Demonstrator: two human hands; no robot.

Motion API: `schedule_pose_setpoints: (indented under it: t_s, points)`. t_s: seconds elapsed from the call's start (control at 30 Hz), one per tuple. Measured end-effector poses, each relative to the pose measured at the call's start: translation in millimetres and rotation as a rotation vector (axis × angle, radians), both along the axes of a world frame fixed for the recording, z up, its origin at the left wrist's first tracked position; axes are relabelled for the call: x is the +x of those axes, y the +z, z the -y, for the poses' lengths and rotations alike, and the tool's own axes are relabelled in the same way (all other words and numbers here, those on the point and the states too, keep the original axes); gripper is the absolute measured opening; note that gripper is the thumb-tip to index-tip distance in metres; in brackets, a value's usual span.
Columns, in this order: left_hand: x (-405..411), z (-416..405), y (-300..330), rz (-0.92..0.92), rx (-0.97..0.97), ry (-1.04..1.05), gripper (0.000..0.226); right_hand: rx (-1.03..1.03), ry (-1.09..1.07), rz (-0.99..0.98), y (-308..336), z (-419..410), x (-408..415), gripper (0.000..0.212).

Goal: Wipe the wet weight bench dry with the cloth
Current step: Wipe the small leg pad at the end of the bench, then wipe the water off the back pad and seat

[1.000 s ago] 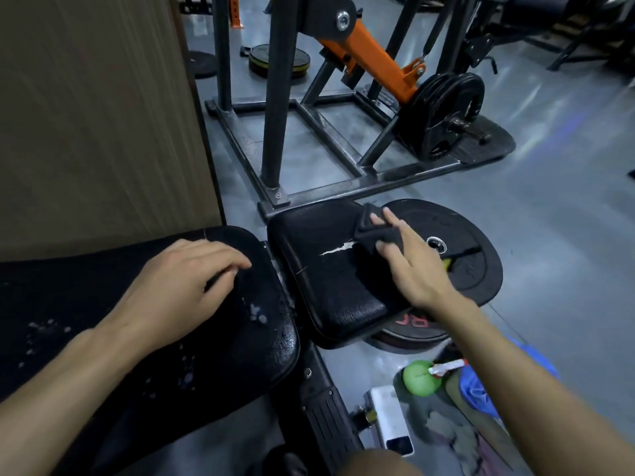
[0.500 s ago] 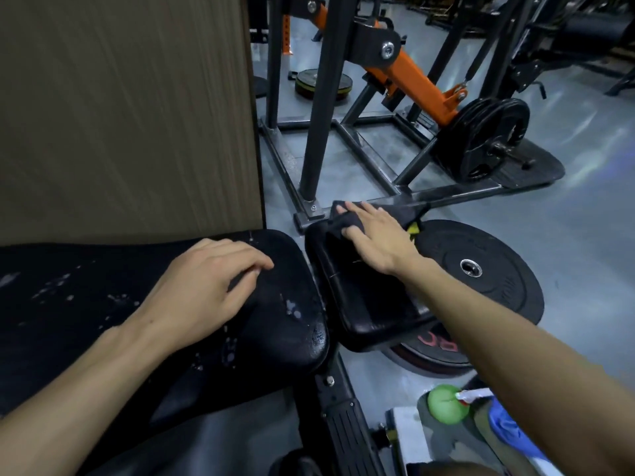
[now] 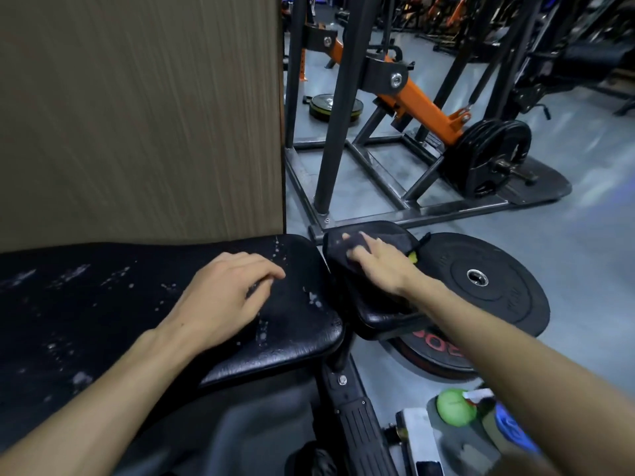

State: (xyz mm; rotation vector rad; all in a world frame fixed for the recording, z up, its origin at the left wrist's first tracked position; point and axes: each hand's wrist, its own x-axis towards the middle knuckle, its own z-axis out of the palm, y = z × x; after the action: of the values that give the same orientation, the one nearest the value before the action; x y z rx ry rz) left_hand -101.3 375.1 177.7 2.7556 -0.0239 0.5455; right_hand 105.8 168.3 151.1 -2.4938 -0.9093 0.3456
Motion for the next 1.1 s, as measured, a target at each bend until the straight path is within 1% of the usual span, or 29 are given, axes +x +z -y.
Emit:
schedule_pose_setpoints:
  t_s: [0.03,0.07,0.13,0.17,0.2,0.27,0.3,0.47,0.53,0.57,0.6,0.63,0.7,0.77,0.8,0.83,0.87,0.9,0.93,0.97,1.03,1.1]
  points:
    - [-2,4,0,-0.001,0.001,-0.008,0.019,-0.02,-0.054,0.036,-4,-12,-6,0.058]
    - [-3,7,0,-0.005,0.006,-0.018,0.019,-0.034,-0.041,0.15,-12,-17,-19,0.062]
    - [-4,11,0,-0.005,0.014,-0.041,0.019,-0.065,0.104,0.344,-30,-3,-56,0.068]
    - [-4,12,0,-0.002,0.009,-0.048,0.019,-0.06,0.158,0.385,-36,14,-72,0.069]
    - [-5,13,0,-0.003,0.0,-0.049,0.019,-0.045,0.189,0.378,-42,33,-82,0.068]
    - [-7,15,0,-0.012,-0.016,-0.048,0.021,-0.025,0.17,0.391,-42,64,-84,0.066]
    - [-9,17,0,-0.014,-0.025,-0.043,0.021,-0.012,0.115,0.395,-42,74,-75,0.065]
    - [-21,20,2,-0.008,-0.03,-0.044,0.022,0.097,-0.397,0.269,-36,76,-30,0.065]
    - [-28,17,5,-0.001,-0.03,-0.026,0.022,0.105,-0.53,0.241,-35,60,-35,0.06]
    - [-31,15,6,0.003,-0.034,-0.013,0.022,0.089,-0.552,0.271,-36,49,-46,0.06]
    - [-33,13,7,0.004,-0.039,-0.001,0.022,0.092,-0.523,0.311,-39,40,-62,0.062]
    - [-35,10,7,0.006,-0.043,0.011,0.022,0.122,-0.442,0.34,-41,33,-82,0.064]
    - [-38,5,7,0.008,-0.051,0.041,0.022,0.143,-0.196,0.325,-49,38,-118,0.065]
    - [-42,2,6,0.004,-0.054,0.057,0.023,0.08,0.008,0.325,-45,59,-122,0.063]
    - [-45,2,6,0.0,-0.061,0.069,0.024,0.079,0.017,0.322,-39,67,-111,0.06]
    - [-48,3,8,-0.004,-0.07,0.082,0.024,0.11,-0.061,0.297,-34,73,-96,0.056]
    - [-51,4,10,-0.009,-0.074,0.09,0.025,0.135,-0.184,0.24,-30,75,-79,0.054]
    - [-55,6,14,-0.012,-0.071,0.094,0.026,0.141,-0.302,0.185,-27,75,-64,0.056]
    - [-59,7,17,-0.019,-0.07,0.102,0.026,0.135,-0.373,0.166,-24,70,-57,0.062]
    - [-64,7,20,-0.035,-0.07,0.109,0.026,0.118,-0.392,0.178,-25,63,-56,0.069]
    - [-76,3,23,-0.074,-0.065,0.126,0.025,0.107,-0.323,0.221,-34,50,-71,0.071]
    - [-92,-4,21,-0.113,-0.072,0.158,0.023,0.102,-0.172,0.243,-40,47,-102,0.069]
